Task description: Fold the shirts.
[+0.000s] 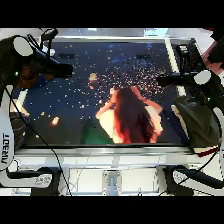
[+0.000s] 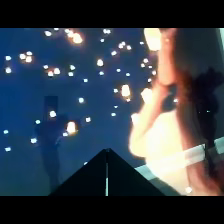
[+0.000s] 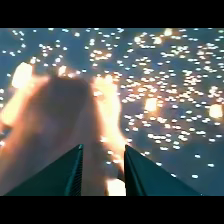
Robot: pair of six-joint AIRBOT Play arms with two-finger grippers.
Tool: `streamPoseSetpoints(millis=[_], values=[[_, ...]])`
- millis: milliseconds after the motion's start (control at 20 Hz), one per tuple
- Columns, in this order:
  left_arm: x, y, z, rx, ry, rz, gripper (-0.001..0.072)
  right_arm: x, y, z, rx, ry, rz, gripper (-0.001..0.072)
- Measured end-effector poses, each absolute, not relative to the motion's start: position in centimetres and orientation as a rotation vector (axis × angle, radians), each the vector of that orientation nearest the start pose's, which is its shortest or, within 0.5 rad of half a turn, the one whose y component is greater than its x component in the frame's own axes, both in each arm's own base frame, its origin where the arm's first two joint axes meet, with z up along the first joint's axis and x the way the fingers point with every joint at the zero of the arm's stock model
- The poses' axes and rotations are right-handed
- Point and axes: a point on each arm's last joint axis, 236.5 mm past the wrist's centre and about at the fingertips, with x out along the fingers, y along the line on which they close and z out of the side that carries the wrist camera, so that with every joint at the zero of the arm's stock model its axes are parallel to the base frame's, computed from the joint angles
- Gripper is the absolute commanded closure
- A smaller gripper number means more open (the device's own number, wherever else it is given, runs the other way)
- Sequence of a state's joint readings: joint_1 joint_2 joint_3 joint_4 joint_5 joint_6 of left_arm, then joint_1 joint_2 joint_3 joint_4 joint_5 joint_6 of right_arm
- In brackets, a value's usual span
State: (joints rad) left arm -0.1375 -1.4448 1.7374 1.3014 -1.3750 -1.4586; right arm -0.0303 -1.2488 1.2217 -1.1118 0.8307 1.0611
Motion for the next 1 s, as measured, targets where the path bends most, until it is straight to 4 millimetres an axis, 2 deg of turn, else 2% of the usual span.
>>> streamPoseSetpoints(millis=[200, 250, 300, 400, 450, 550, 650, 700, 750, 850, 1000], values=[[45.1, -12.3, 14.7, -0.012, 1.034, -0.384, 0.0694, 46.5, 6.3, 10.1, -0.031, 0.762, 0.359, 0.0403], [45.4, -12.0, 14.8, 0.009, 1.019, -0.38, 0.0681, 46.5, 6.3, 10.1, -0.031, 0.762, 0.359, 0.0403], [45.7, -11.5, 14.8, 0.038, 1.007, -0.37, 0.0629, 46.5, 6.3, 10.1, -0.031, 0.762, 0.359, 0.0403], [46.4, -9.4, 14.6, 0.131, 0.993, -0.308, 0.0271, 46.5, 6.3, 10.1, -0.031, 0.762, 0.359, 0.0403], [46.8, -7.5, 14.5, 0.188, 0.991, -0.245, 0.024, 46.5, 6.3, 10.1, -0.031, 0.762, 0.359, 0.0403], [47.1, -1.6, 14.5, 0.274, 1.012, -0.049, 0.024, 46.5, 6.3, 10.1, -0.031, 0.762, 0.359, 0.0403], [45.9, 4.6, 14.1, 0.278, 1.077, 0.142, 0.0238, 46.5, 6.3, 10.1, -0.031, 0.762, 0.359, 0.0403], [44.7, 7.7, 13.5, 0.256, 1.125, 0.229, 0.0209, 46.5, 6.3, 10.1, -0.031, 0.762, 0.359, 0.0403], [43.0, 10.9, 12.5, 0.215, 1.189, 0.318, 0.02, 46.5, 6.3, 10.1, -0.031, 0.761, 0.359, 0.0403], [38.9, 16.1, 9.9, 0.092, 1.315, 0.462, 0.02, 46.5, 6.3, 10.1, -0.031, 0.759, 0.358, 0.0403], [32.9, 21.2, 5.5, -0.117, 1.465, 0.597, 0.0193, 46.8, 6.2, 10.4, -0.031, 0.745, 0.35, 0.0403]])
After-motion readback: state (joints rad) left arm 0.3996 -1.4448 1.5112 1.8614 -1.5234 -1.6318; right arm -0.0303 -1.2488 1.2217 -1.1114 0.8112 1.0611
